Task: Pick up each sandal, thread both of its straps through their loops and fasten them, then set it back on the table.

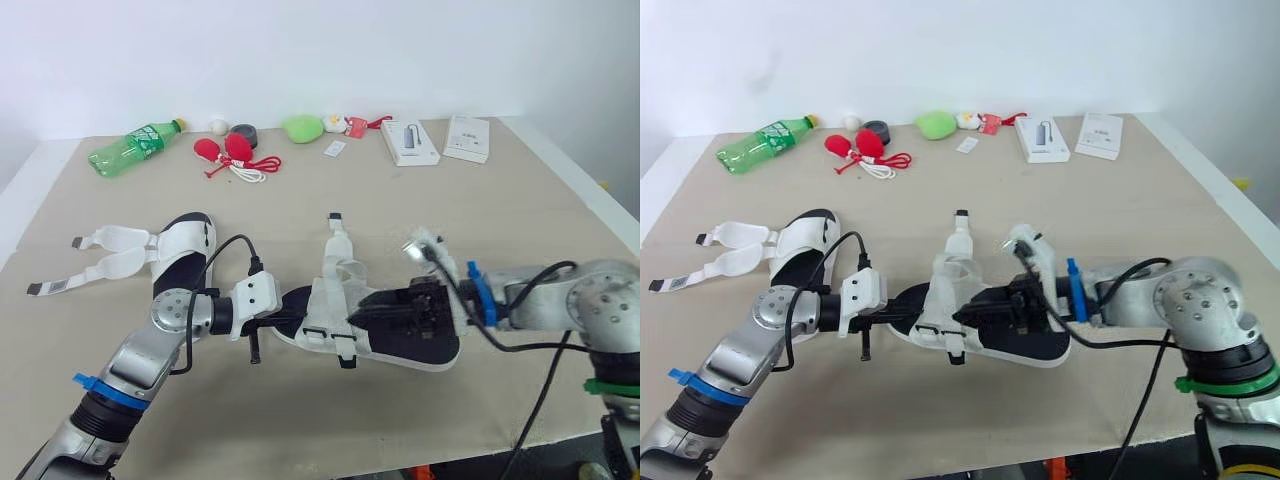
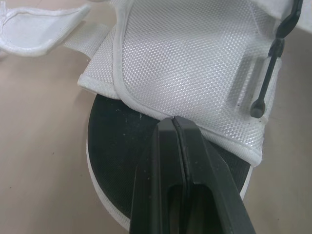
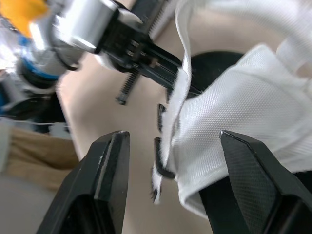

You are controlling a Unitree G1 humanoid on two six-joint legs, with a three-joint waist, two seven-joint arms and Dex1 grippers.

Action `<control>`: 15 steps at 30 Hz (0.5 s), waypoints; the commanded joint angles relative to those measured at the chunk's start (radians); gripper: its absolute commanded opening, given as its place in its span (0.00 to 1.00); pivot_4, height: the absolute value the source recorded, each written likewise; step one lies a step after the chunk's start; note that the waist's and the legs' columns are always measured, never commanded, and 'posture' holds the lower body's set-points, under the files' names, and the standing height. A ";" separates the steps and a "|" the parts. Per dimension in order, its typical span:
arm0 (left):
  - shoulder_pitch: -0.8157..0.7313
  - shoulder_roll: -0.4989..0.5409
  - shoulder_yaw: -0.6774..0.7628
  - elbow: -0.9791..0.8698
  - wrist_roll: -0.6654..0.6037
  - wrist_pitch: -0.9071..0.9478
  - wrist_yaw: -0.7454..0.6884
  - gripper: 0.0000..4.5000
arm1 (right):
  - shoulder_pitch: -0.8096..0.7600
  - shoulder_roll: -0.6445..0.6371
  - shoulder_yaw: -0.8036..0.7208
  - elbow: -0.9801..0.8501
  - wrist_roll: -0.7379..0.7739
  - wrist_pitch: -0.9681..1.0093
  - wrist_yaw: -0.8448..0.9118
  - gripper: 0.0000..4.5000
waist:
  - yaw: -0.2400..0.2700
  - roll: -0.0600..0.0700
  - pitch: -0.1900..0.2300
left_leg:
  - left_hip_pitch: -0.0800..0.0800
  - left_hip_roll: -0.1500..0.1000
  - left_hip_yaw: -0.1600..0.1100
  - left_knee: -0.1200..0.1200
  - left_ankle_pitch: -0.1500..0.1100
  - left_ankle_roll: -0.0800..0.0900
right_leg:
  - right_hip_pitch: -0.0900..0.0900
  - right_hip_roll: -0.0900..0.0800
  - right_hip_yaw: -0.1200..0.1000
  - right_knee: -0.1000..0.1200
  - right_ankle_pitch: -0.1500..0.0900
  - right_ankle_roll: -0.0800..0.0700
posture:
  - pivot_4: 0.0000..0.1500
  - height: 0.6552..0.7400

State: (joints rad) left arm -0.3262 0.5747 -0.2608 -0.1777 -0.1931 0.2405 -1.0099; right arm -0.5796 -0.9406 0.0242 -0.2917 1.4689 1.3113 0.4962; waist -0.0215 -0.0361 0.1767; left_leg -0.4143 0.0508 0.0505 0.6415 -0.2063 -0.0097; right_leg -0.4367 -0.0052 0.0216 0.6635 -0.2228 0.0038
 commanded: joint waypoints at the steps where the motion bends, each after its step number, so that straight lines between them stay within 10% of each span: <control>1: -0.007 0.008 0.001 0.003 0.016 0.000 0.004 0.00 | 0.013 -0.036 -0.044 -0.029 0.008 0.019 0.161 0.74 | 0.000 0.000 0.000 | 0.000 0.000 0.000 0.000 0.000 0.000 | 0.000 0.000 0.000 0.000 0.000 0.000 | 1.00 1.00; 15: -0.004 0.026 0.017 -0.003 0.012 0.008 0.002 0.00 | 0.172 0.040 0.087 -0.149 -0.264 -0.043 0.241 0.74 | -0.001 0.000 0.000 | 0.001 0.001 0.000 0.002 0.000 0.000 | 0.001 0.001 0.001 0.000 0.001 0.001 | 1.00 1.00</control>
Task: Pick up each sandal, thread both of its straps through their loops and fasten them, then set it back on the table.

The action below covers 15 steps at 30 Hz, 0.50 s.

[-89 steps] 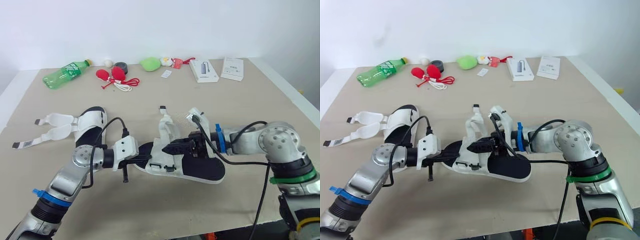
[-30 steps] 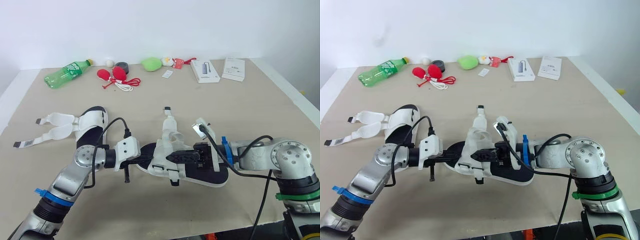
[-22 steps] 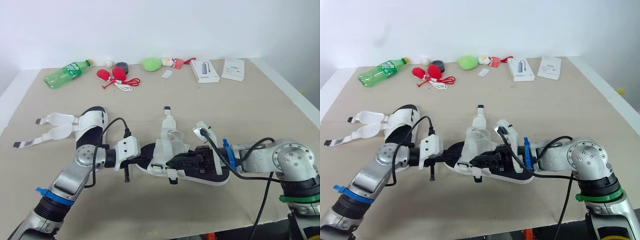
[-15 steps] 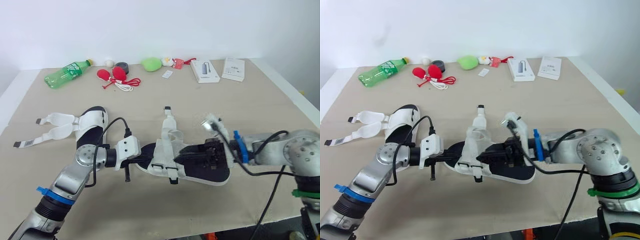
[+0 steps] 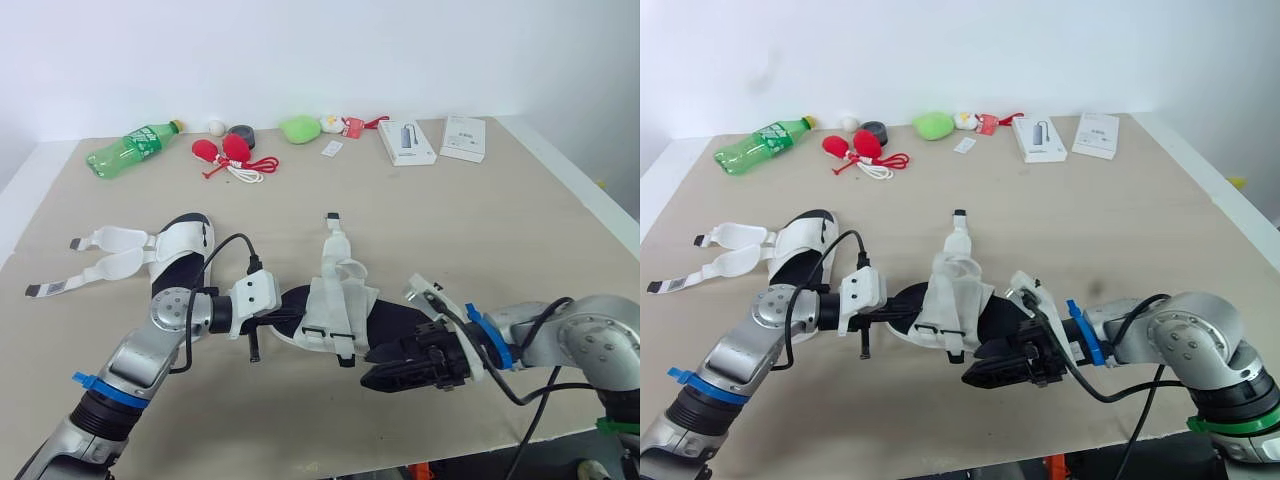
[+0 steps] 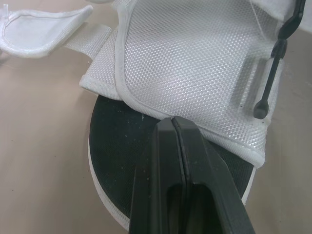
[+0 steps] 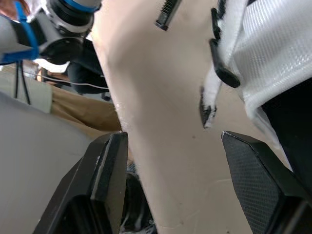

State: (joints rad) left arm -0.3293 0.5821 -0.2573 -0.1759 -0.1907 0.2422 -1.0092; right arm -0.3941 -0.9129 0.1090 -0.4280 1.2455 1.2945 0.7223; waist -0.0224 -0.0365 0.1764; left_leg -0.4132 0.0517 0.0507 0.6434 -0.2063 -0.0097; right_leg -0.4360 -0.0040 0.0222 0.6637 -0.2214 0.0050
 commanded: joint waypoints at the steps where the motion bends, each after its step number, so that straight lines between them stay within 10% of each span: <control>1: 0.000 0.020 0.015 -0.006 0.009 0.006 0.001 0.00 | -0.016 0.020 0.007 -0.008 -0.062 -0.034 0.017 0.74 | 0.000 0.000 0.000 | 0.000 0.000 0.000 0.000 0.000 0.000 | 0.000 0.000 0.000 0.000 0.000 0.000 | 1.00 1.00; 15: -0.011 0.030 0.038 0.021 0.036 -0.018 0.032 0.00 | -0.138 0.170 0.069 0.119 -0.254 -0.064 0.058 0.74 | -0.002 0.000 0.000 | 0.001 0.001 0.000 0.000 0.000 0.001 | 0.000 0.002 0.000 0.000 0.001 -0.002 | 1.00 1.00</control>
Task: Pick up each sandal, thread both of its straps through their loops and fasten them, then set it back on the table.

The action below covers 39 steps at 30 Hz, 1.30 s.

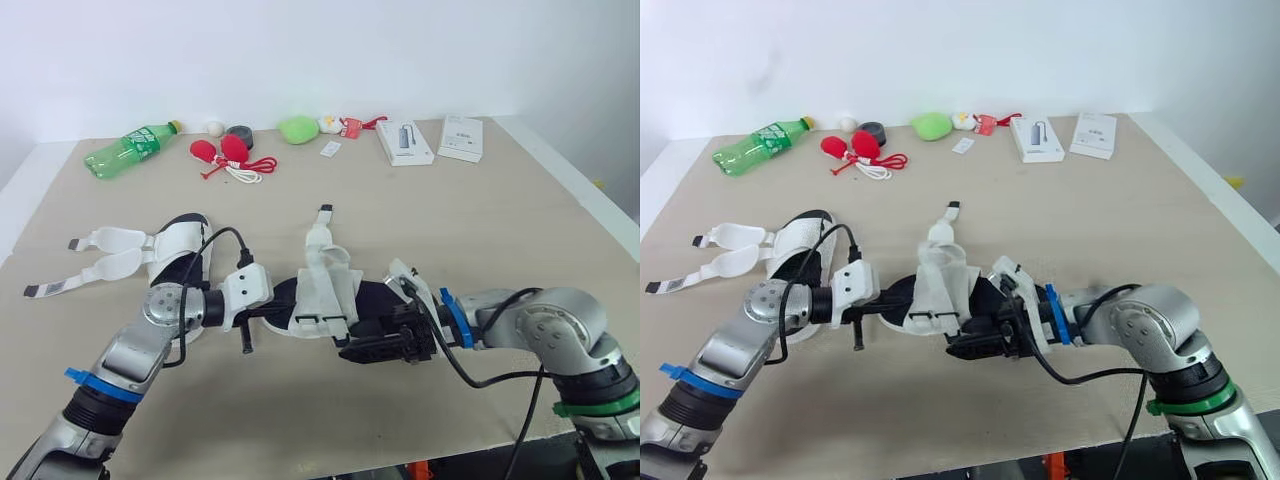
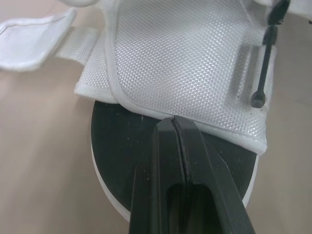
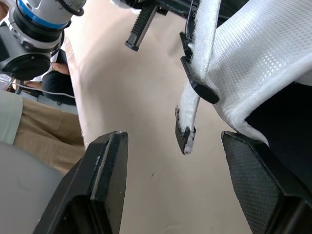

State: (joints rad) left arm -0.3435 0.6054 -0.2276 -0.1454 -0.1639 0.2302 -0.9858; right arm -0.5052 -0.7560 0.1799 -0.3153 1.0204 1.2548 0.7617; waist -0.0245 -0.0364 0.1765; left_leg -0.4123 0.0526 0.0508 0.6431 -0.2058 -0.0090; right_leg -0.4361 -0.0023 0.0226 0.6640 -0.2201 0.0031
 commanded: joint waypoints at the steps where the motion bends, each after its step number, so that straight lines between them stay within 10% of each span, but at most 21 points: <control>1: 0.005 0.007 0.009 -0.012 0.010 -0.004 0.009 0.00 | -0.034 0.020 0.003 0.013 -0.042 -0.029 0.023 0.74 | 0.000 0.000 0.000 | 0.000 0.000 0.000 0.000 0.000 0.000 | 0.000 0.000 0.000 0.000 0.000 0.000 | 1.00 1.00; 7: 0.024 0.006 0.006 -0.033 0.009 0.006 0.017 0.00 | -0.061 0.051 0.014 0.051 -0.100 -0.037 0.052 0.74 | 0.000 0.000 0.000 | 0.000 0.000 0.000 0.000 0.000 0.000 | 0.000 0.000 0.000 0.000 0.000 0.000 | 1.00 1.00; 16: 0.030 0.006 0.001 -0.044 0.010 0.013 0.016 0.00 | -0.072 0.081 -0.027 0.084 -0.122 -0.009 0.052 0.03 | 0.001 0.000 0.000 | 0.000 0.000 0.000 0.000 0.000 0.000 | 0.000 0.000 0.000 0.000 0.000 0.000 | 1.00 1.00; 39: 0.010 -0.011 -0.019 -0.019 0.016 0.004 0.007 0.00 | 0.225 -0.035 -0.034 -0.130 -0.054 0.083 0.074 0.03 | 0.003 -0.003 -0.002 | 0.002 -0.001 0.000 -0.001 0.000 0.000 | 0.002 -0.001 -0.001 0.000 -0.001 -0.001 | 1.00 1.00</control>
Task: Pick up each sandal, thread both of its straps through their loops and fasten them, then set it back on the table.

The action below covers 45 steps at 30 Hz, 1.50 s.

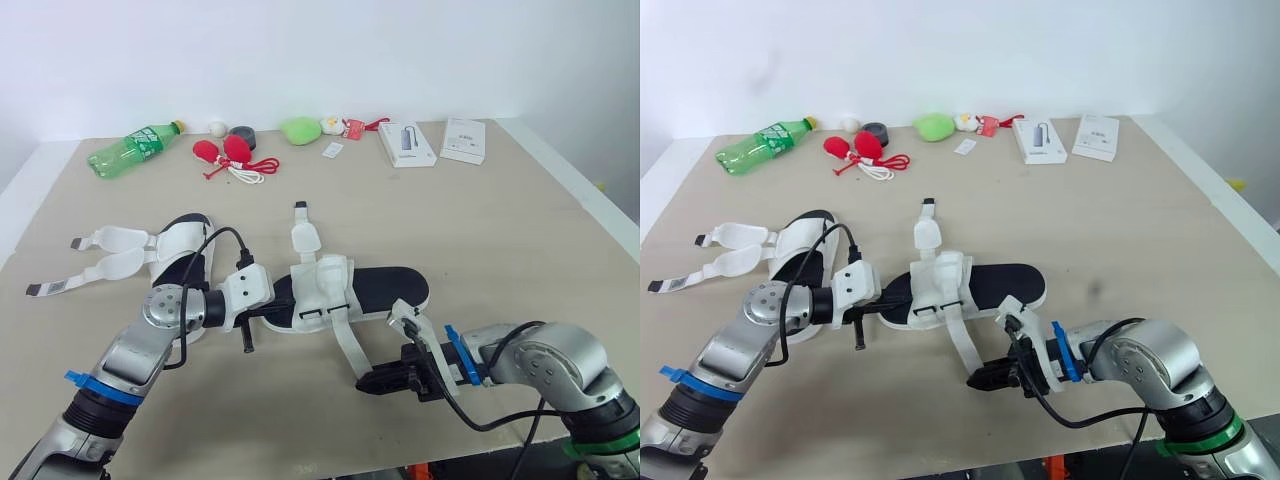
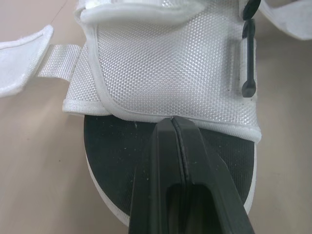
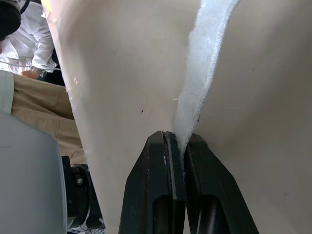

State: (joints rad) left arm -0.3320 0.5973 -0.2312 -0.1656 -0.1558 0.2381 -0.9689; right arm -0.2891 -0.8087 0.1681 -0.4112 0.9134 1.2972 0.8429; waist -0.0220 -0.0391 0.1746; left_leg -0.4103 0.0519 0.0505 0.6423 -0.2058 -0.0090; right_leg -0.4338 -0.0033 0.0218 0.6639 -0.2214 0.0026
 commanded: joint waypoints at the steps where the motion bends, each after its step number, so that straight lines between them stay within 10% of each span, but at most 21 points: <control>1: -0.002 -0.003 -0.016 0.002 0.008 -0.003 -0.009 0.00 | 0.009 0.021 -0.027 -0.040 0.061 0.051 -0.011 0.03 | 0.000 0.000 0.000 | 0.000 0.000 0.000 0.000 0.000 0.000 | 0.000 0.000 0.000 0.000 0.000 0.000 | 1.00 1.00; 22: 0.000 -0.009 -0.021 0.010 0.014 -0.015 -0.007 0.00 | 0.042 -0.045 -0.050 -0.128 0.104 0.060 0.013 0.03 | 0.000 0.000 0.000 | 0.000 0.000 0.000 0.000 0.000 0.000 | 0.000 0.000 0.000 0.000 0.000 0.000 | 1.00 1.00; 29: -0.005 -0.020 -0.026 0.021 0.020 -0.025 -0.009 0.00 | 0.065 -0.248 -0.005 -0.164 -0.001 -0.092 0.206 0.68 | 0.003 0.000 0.000 | 0.000 -0.002 0.000 0.000 0.000 0.000 | 0.000 -0.002 0.000 0.000 0.000 0.001 | 1.00 1.00; 32: -0.007 -0.023 -0.027 0.026 0.022 -0.029 -0.012 0.00 | 0.032 -0.297 -0.020 -0.109 -0.089 -0.267 0.314 0.99 | 0.003 0.000 0.000 | 0.000 -0.003 0.000 0.000 0.000 0.000 | 0.000 -0.003 0.000 0.000 0.000 0.001 | 1.00 1.00; 45: -0.009 -0.037 -0.027 0.032 0.026 -0.031 -0.011 0.00 | -0.090 -0.002 0.011 0.348 -0.737 -2.128 0.539 0.99 | 0.004 0.000 0.000 | 0.003 -0.004 0.000 -0.001 0.000 -0.001 | 0.003 -0.003 0.000 -0.001 -0.003 0.003 | 1.00 1.00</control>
State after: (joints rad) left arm -0.3424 0.5625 -0.2408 -0.1359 -0.1371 0.2104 -0.9720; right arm -0.3509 -0.8262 0.1855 -0.1316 0.2271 -0.5644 1.3716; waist -0.0184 -0.0389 0.1747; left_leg -0.4070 0.0479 0.0508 0.6415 -0.2063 -0.0098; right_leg -0.4294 -0.0070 0.0216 0.6633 -0.2242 0.0055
